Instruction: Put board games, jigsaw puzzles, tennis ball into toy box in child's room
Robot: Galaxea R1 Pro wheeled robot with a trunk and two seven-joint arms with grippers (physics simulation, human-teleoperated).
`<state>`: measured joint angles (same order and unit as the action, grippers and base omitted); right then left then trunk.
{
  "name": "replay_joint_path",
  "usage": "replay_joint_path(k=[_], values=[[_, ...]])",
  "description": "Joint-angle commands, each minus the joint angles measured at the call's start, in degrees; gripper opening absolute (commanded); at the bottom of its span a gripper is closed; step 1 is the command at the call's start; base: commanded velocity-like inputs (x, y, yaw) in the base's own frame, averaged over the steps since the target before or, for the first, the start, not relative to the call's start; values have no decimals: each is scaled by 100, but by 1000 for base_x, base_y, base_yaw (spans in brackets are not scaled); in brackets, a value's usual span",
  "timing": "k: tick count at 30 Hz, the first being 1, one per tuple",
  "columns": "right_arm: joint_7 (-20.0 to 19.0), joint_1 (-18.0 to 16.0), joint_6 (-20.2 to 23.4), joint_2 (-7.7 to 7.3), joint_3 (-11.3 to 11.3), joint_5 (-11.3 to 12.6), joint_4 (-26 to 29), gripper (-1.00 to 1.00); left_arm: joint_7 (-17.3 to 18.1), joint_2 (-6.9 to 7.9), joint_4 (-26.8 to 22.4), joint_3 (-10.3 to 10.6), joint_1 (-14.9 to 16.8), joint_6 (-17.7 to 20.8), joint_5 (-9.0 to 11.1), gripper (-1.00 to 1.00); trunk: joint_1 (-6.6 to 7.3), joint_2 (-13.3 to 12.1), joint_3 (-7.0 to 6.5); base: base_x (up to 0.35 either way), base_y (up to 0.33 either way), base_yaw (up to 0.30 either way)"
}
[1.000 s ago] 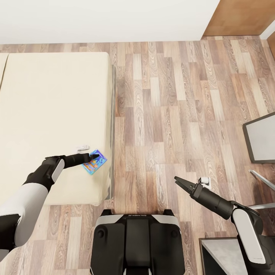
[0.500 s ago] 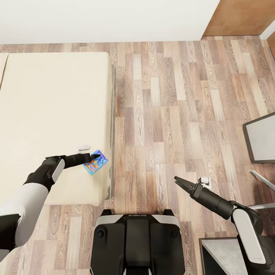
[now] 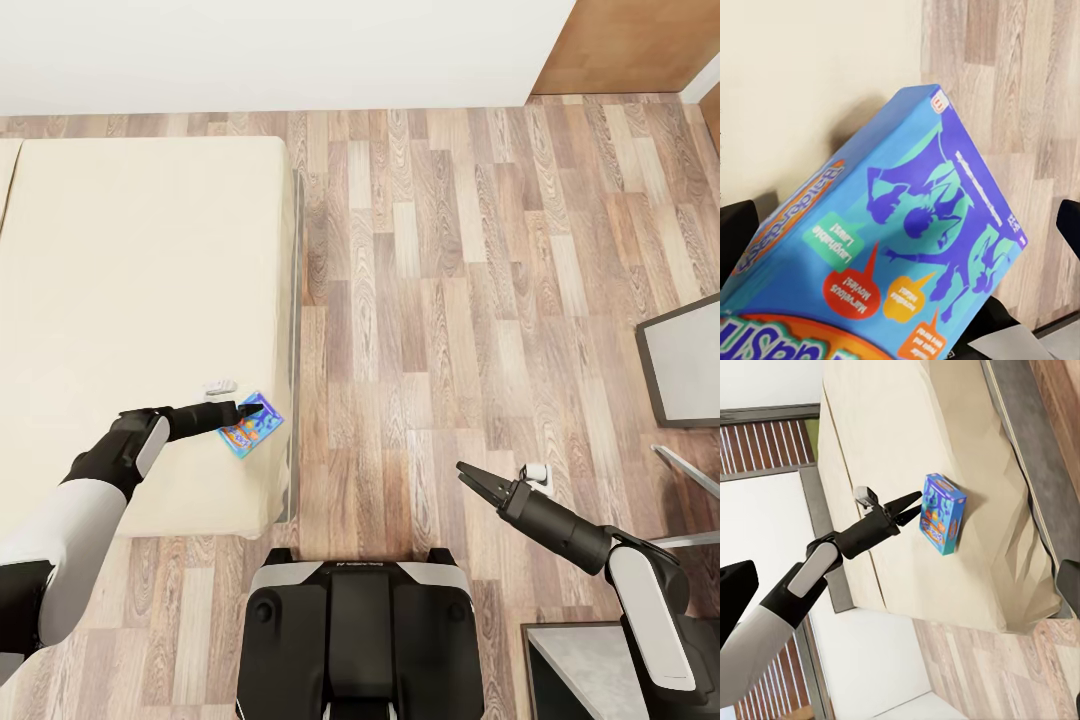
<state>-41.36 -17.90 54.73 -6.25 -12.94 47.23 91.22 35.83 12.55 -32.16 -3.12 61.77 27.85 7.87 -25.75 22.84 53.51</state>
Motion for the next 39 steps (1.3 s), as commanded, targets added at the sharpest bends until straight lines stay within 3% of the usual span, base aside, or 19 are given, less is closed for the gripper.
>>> replay_joint_path(k=[1,26,32,39], values=[[-21,-3,28,1,-6,-10,1,100,11,-2,0,-13,2,44,31,100,-3,9,5,0,0,0],[-29,-3,29,1,-6,-7,0,100,81,83,0,-60,2,6,22,100,-3,9,5,0,0,0],[-30,-3,29,1,-6,-9,1,100,94,249,-17,-78,2,-12,37,100,-3,9,5,0,0,0],[-30,-3,26,1,-6,-8,-1,100,255,635,-62,-164,2,33,71,100,-3,9,5,0,0,0]])
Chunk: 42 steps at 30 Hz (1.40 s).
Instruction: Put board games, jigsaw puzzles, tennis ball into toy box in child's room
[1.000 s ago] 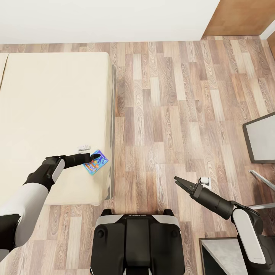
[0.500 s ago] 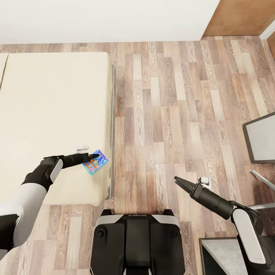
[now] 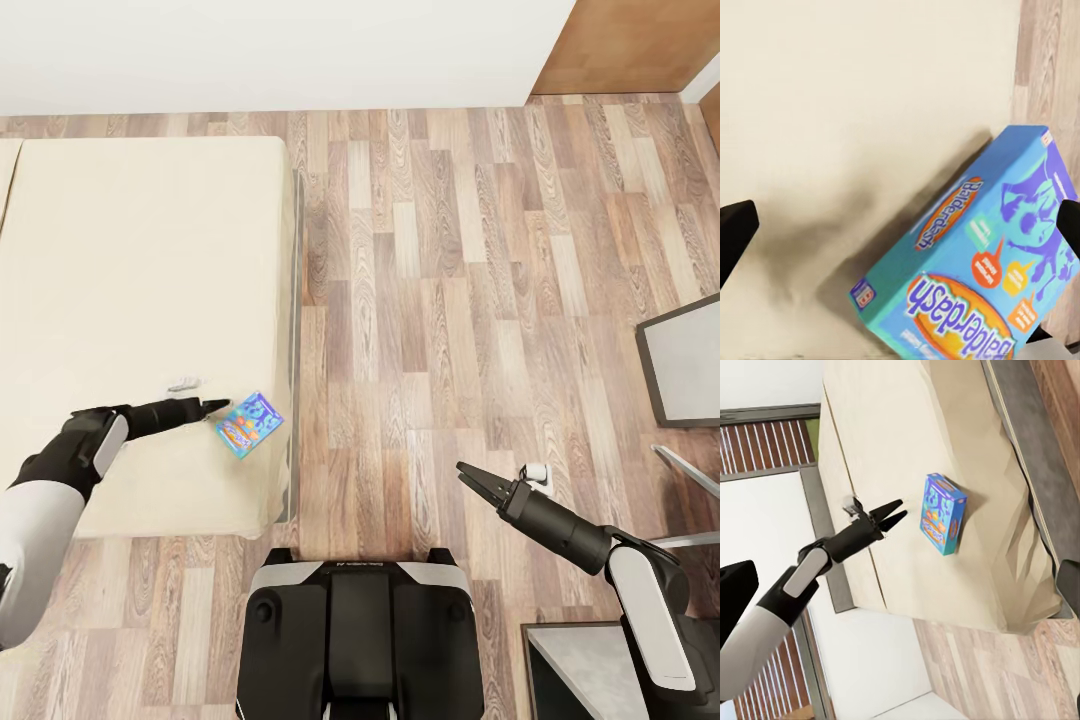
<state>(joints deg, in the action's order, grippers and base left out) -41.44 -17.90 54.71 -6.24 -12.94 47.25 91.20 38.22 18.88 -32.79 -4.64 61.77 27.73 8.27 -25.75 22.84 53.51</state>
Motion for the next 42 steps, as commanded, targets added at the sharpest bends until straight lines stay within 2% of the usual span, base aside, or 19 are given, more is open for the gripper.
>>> replay_joint_path(k=[1,4,7,8,10,12,13,15,16,17,18,20,23,31,42], values=[[-20,-3,26,0,-6,-9,-1,100,80,44,-2,-35,1,49,32,100,-4,8,6,0,0,0],[-16,-3,24,5,-1,-10,0,100,452,215,-6,-154,1,100,33,100,-4,8,6,0,0,0],[-14,-3,22,8,2,-12,-4,100,1141,502,-8,-358,1,383,32,100,-4,8,6,0,0,0],[-13,-3,22,12,2,-13,-5,100,1487,665,-8,-460,1,540,31,100,-4,8,6,0,0,0],[-18,-3,19,19,2,-13,-2,100,1841,841,-8,-545,1,691,30,100,-4,8,6,0,0,0],[-22,-3,17,22,2,-13,-2,100,2104,958,-6,-583,-4,812,30,100,-4,8,6,0,0,0],[-25,-3,15,25,2,-14,0,100,2427,1093,-2,-611,-13,953,34,100,-4,8,6,0,0,0],[-27,-3,14,31,2,-14,1,100,2833,1249,21,-624,-22,1080,34,100,-4,8,6,0,0,0],[-27,-3,14,39,4,-14,0,100,3312,1400,51,-631,-39,1168,31,100,-4,8,6,0,0,0],[-26,-3,14,42,6,-14,-1,100,3569,1470,72,-634,-54,1199,30,100,-4,8,6,0,0,0],[-24,-3,13,49,8,-14,0,100,4097,1589,142,-637,-118,1240,23,100,-4,8,6,0,0,0],[-23,-3,12,54,9,-14,1,100,4592,1674,221,-643,-217,1267,12,100,-4,8,6,0,0,0],[-23,-3,7,58,10,-14,2,100,5132,1785,314,-648,-431,1315,17,100,-4,8,6,0,0,0],[-16,-3,-114,70,29,-14,1,100,5178,1928,573,-652,-915,1365,27,100,-4,8,-31,0,0,-9],[-13,-3,-261,71,51,-17,-6,100,5178,2027,680,-657,-1094,1508,34,100,-4,8,-125,0,0,-2]])
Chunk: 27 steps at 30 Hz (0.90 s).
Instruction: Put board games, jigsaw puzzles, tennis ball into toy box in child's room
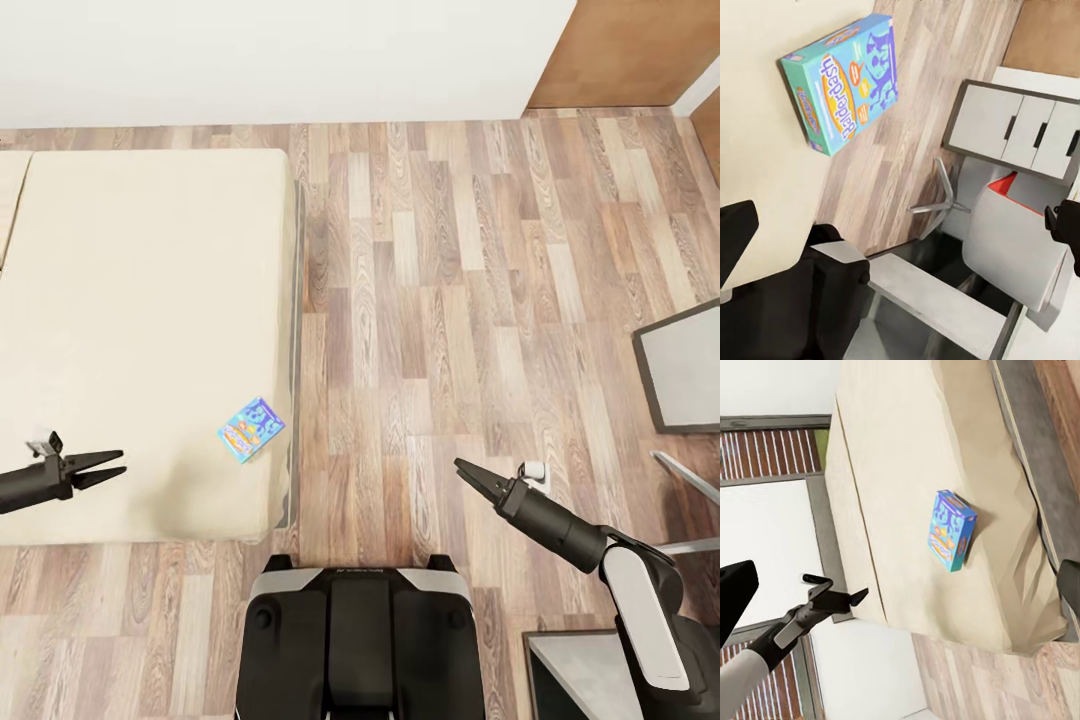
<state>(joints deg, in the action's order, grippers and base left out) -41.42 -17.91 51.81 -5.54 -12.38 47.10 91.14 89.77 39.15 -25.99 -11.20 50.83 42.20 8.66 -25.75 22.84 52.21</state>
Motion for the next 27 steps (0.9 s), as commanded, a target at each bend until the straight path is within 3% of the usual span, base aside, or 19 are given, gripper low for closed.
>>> replay_joint_path(k=[1,14,27], values=[[-16,-2,26,0,-4,-3,1,100,23,20,9,-6,-3,67,-5,100,-4,8,-4,0,0,0],[-25,-2,22,0,-2,-8,0,100,23,152,164,2,-26,118,20,100,-4,8,-121,0,0,0],[-30,-2,22,0,-2,-6,0,100,23,178,267,6,-35,113,21,100,-4,8,-240,0,0,0]])
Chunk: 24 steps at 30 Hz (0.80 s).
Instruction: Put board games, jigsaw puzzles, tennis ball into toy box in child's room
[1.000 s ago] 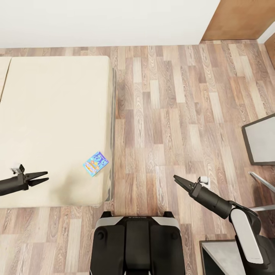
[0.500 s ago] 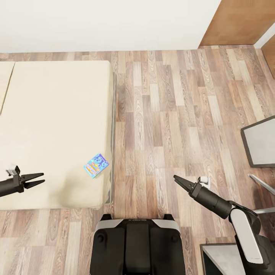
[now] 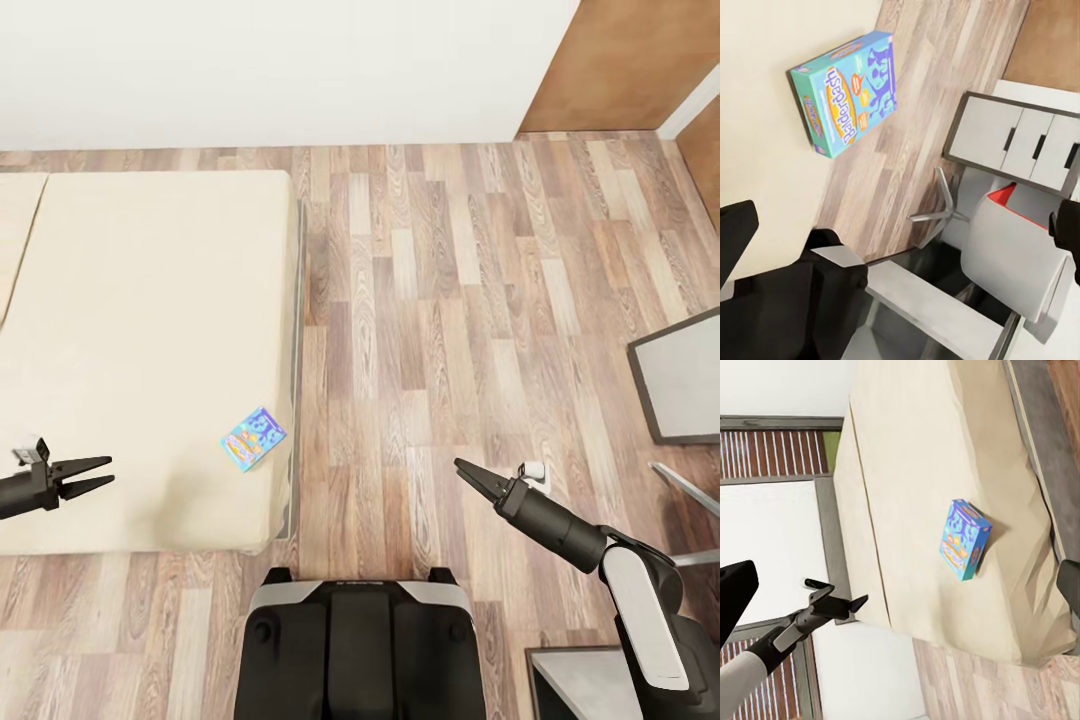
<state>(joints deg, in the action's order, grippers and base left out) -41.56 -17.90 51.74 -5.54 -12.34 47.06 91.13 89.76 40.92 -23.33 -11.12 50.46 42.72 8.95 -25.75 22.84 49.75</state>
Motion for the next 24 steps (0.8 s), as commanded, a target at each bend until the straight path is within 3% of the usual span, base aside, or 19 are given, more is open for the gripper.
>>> replay_joint_path(k=[1,24], values=[[-14,-3,29,0,-6,-1,1,100,24,-1,2,1,2,59,-7,100,-4,8,-4,0,0,0],[-10,-3,29,0,-12,-3,0,100,24,-35,4,5,-1,44,-7,100,-4,8,-215,-16,0,0]])
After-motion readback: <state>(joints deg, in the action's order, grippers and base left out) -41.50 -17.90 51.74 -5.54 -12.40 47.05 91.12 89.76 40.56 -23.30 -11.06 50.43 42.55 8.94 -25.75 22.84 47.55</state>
